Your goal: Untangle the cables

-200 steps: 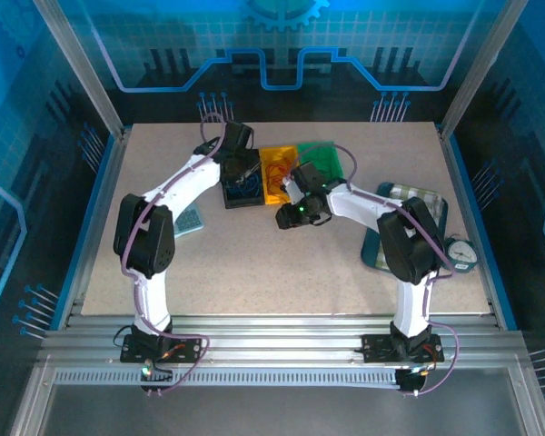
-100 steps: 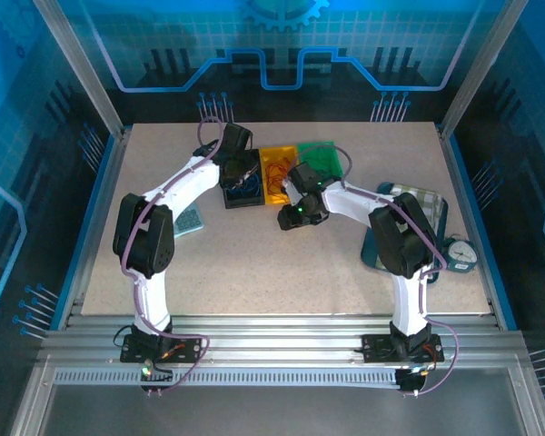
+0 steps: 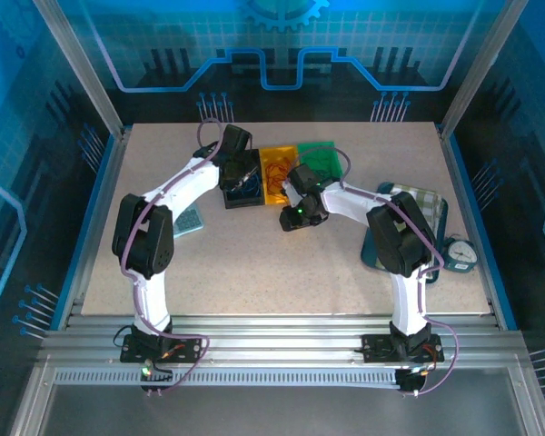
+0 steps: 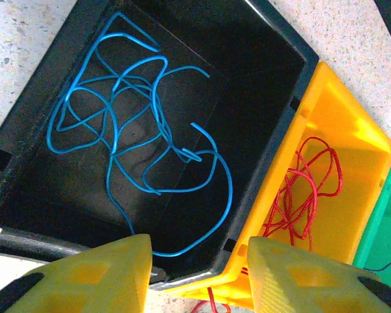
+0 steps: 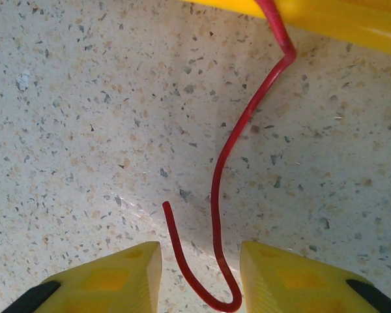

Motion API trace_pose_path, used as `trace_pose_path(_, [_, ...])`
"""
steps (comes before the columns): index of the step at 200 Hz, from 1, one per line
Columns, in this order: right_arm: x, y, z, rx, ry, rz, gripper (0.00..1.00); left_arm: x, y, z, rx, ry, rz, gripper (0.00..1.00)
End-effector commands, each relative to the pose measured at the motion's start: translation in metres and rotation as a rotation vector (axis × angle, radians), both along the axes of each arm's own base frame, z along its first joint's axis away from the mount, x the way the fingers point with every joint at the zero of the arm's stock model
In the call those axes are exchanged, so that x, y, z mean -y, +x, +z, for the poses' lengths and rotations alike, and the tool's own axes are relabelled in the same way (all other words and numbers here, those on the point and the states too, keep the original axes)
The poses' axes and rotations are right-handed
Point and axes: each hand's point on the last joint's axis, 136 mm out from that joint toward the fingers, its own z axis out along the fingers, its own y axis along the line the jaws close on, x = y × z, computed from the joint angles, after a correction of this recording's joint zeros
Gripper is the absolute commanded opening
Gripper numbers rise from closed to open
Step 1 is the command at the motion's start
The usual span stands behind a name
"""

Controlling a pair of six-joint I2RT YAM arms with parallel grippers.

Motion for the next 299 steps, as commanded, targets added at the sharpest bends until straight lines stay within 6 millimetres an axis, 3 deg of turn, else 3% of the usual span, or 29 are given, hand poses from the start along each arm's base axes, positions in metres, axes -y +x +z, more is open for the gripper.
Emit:
trace_pose_path(1, [0.003,-0.005,-0.009,-0.022,-0.018,0.004,0.34,-0.007,-0.003,0.015,0.025,-0.014,0.030,0.43])
trace_pose_path(53, [-0.002,-0.001,0.004,-0.002,0.019,0.007,0.09,-0.009,-0.006,0.011,0.008,-0.014,0.041,0.43])
trace_pose_path(110, [-0.009,0.026,0.065,0.105,0.125,-0.009,0.07,-0.012,-0.008,0.009,0.003,-0.007,0.049,0.43])
trace_pose_path(143, [-0.015,0.055,0.083,0.105,0.193,-0.043,0.08,-0.014,-0.012,0.006,-0.007,-0.005,0.050,0.43])
trace_pose_path(191, [-0.015,0.102,0.075,0.064,0.204,-0.129,0.09,-0.022,-0.019,0.009,-0.006,0.005,0.063,0.43])
trace_pose_path(211, [-0.020,0.112,0.066,0.037,0.196,-0.134,0.09,-0.027,-0.023,0.009,-0.005,0.009,0.071,0.43])
trace_pose_path(256, [-0.028,0.108,0.054,-0.038,0.221,-0.141,0.09,-0.035,-0.027,0.009,-0.005,0.009,0.089,0.43])
trace_pose_path(262, [-0.029,0.106,0.039,-0.070,0.214,-0.142,0.09,-0.034,-0.027,0.009,-0.004,0.008,0.089,0.43])
trace_pose_path(299, [-0.034,0.103,0.027,-0.099,0.220,-0.165,0.11,-0.034,-0.025,0.010,0.000,0.004,0.086,0.43])
